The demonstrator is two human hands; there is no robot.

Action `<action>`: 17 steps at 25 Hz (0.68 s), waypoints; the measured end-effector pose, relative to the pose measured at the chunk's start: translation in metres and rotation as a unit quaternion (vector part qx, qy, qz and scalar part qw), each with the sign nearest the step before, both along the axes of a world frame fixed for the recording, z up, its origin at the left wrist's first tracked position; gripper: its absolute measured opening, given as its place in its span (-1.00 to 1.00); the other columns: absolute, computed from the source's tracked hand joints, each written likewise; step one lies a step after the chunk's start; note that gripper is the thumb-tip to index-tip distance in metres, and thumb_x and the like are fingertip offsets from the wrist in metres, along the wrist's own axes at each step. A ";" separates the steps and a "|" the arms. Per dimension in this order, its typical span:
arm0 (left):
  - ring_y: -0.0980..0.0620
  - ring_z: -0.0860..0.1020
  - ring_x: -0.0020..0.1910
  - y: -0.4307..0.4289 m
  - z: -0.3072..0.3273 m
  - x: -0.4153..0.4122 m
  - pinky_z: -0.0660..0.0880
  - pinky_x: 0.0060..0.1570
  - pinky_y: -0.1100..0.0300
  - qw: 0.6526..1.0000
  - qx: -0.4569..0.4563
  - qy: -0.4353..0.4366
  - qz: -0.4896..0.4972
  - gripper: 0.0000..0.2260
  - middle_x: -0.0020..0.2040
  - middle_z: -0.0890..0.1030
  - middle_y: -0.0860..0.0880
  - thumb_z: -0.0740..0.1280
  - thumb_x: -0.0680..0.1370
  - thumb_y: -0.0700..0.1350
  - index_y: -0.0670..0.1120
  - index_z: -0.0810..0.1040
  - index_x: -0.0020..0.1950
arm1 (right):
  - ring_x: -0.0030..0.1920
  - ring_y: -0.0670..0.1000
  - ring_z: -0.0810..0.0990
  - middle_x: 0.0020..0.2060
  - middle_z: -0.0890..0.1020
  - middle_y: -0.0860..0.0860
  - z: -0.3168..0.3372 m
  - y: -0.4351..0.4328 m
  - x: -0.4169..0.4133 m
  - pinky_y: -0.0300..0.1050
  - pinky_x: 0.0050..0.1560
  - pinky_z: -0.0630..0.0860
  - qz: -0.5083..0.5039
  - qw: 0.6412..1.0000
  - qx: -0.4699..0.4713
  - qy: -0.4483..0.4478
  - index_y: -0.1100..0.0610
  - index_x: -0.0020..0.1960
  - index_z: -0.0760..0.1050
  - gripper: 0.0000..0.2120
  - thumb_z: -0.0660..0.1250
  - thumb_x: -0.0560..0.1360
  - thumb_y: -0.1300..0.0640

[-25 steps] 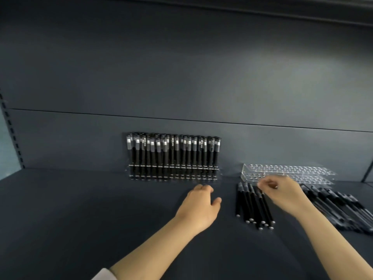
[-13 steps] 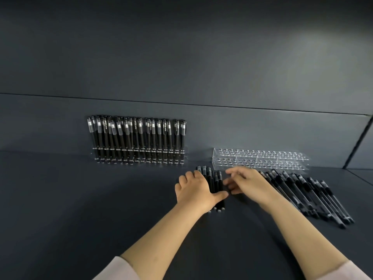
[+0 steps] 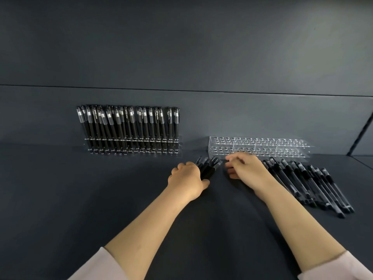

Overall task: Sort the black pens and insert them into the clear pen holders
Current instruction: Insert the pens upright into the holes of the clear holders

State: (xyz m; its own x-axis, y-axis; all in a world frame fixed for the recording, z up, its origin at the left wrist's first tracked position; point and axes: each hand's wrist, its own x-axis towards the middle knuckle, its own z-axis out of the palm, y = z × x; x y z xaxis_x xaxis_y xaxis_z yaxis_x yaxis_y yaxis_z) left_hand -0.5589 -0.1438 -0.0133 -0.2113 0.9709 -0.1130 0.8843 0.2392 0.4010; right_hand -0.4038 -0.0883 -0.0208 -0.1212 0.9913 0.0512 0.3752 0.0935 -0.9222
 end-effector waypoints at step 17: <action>-0.05 0.50 -0.28 -0.010 0.021 -0.034 0.37 -0.37 0.19 0.996 -0.016 -0.087 -0.018 -0.84 -0.28 0.46 -0.04 0.39 0.47 -0.11 -0.13 0.44 -0.14 | 0.12 -0.04 0.56 0.11 0.63 -0.07 0.008 -0.016 -0.019 -0.14 0.15 0.48 0.086 0.995 -0.013 0.047 0.01 0.19 0.52 -0.74 0.10 0.66 0.19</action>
State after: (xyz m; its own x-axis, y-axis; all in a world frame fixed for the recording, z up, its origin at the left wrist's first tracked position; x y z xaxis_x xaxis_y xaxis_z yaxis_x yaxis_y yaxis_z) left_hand -0.5927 -0.1537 0.0074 -0.1504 0.9728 -0.1764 0.8100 0.2235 0.5422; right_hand -0.4223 -0.1042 -0.0126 -0.2848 0.9576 0.0445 0.2677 0.1240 -0.9555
